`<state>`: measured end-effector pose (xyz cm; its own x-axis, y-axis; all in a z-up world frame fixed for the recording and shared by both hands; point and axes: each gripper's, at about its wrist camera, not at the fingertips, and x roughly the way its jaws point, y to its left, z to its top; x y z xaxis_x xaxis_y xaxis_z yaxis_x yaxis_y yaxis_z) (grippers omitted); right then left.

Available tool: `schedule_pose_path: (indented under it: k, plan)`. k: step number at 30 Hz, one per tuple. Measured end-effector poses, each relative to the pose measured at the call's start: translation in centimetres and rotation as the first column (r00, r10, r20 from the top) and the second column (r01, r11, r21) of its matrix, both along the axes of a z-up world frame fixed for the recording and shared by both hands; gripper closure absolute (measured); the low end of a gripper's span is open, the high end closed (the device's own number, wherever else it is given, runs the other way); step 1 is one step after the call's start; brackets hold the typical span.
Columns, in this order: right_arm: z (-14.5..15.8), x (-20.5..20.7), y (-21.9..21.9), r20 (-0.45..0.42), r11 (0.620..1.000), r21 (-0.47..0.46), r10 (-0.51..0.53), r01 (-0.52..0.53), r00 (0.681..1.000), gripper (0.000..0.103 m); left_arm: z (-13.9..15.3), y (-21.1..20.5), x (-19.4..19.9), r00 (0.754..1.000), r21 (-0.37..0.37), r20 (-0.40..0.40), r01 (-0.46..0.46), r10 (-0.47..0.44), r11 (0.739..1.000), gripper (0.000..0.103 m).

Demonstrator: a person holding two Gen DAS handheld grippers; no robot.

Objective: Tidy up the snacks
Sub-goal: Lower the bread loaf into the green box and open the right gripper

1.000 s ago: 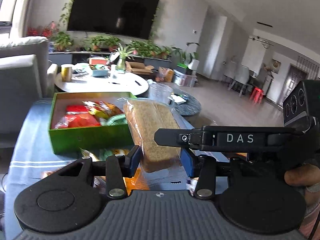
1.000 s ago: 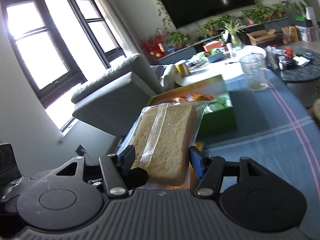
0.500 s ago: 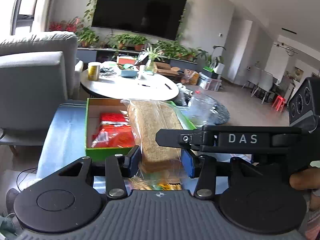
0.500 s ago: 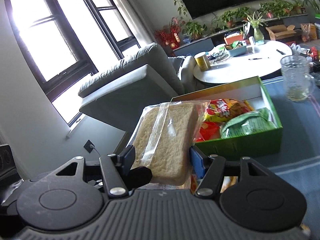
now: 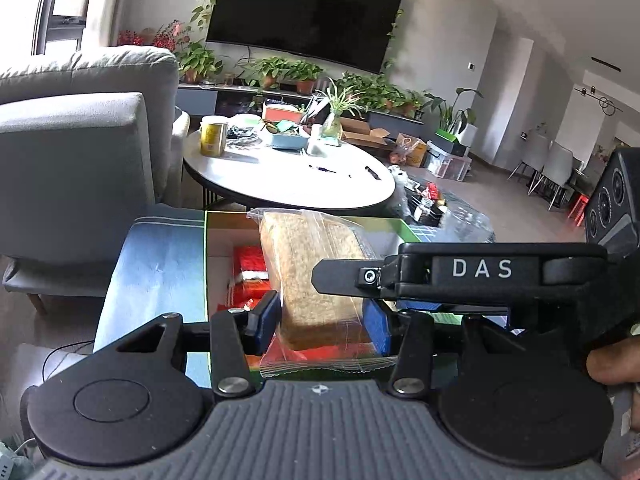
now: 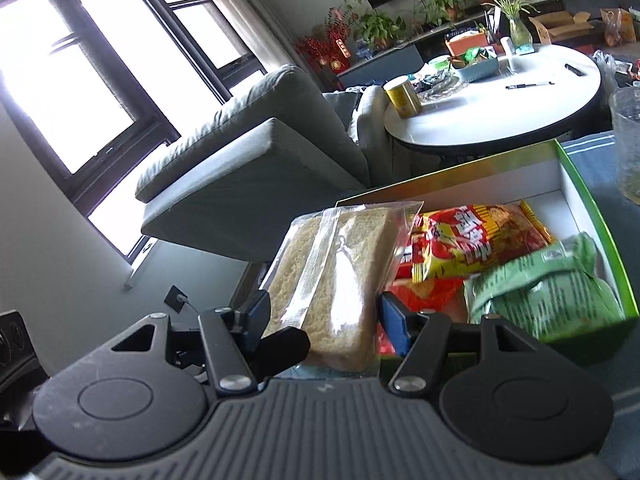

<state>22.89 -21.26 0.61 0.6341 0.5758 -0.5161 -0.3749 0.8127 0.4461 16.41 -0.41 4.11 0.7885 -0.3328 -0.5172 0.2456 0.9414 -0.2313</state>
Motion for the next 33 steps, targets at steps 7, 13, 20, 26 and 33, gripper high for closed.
schedule_pose_path:
  k: [7, 13, 20, 26, 33]
  plan:
    - [-0.8, 3.5, 1.1, -0.029, 1.0, -0.018, -0.003, 0.002, 1.0, 0.026, -1.8, 1.5, 3.8, 0.999, -0.026, -0.035, -0.026, 0.025, 0.999, 0.058]
    - [-1.9, 5.9, 2.1, -0.039, 0.999, -0.042, -0.004, 0.003, 0.999, 0.026, -3.1, 2.2, 6.5, 0.998, -0.025, -0.048, -0.037, 0.036, 0.999, 0.058]
    - [-3.0, 8.5, 3.1, -0.033, 0.997, -0.077, -0.02, 0.017, 0.999, 0.026, -4.4, 2.6, 8.5, 0.997, -0.001, -0.042, -0.06, 0.06, 0.998, 0.057]
    - [-2.7, 8.3, 2.7, -0.017, 0.998, -0.051, -0.022, 0.021, 1.0, 0.026, -4.2, 2.8, 7.8, 0.998, -0.001, -0.019, -0.064, 0.064, 0.998, 0.056]
    - [-0.5, 6.3, 2.9, 0.03, 0.999, -0.048, -0.016, 0.017, 0.999, 0.026, -2.7, 2.7, 5.2, 0.997, -0.007, 0.019, -0.071, 0.071, 0.997, 0.054]
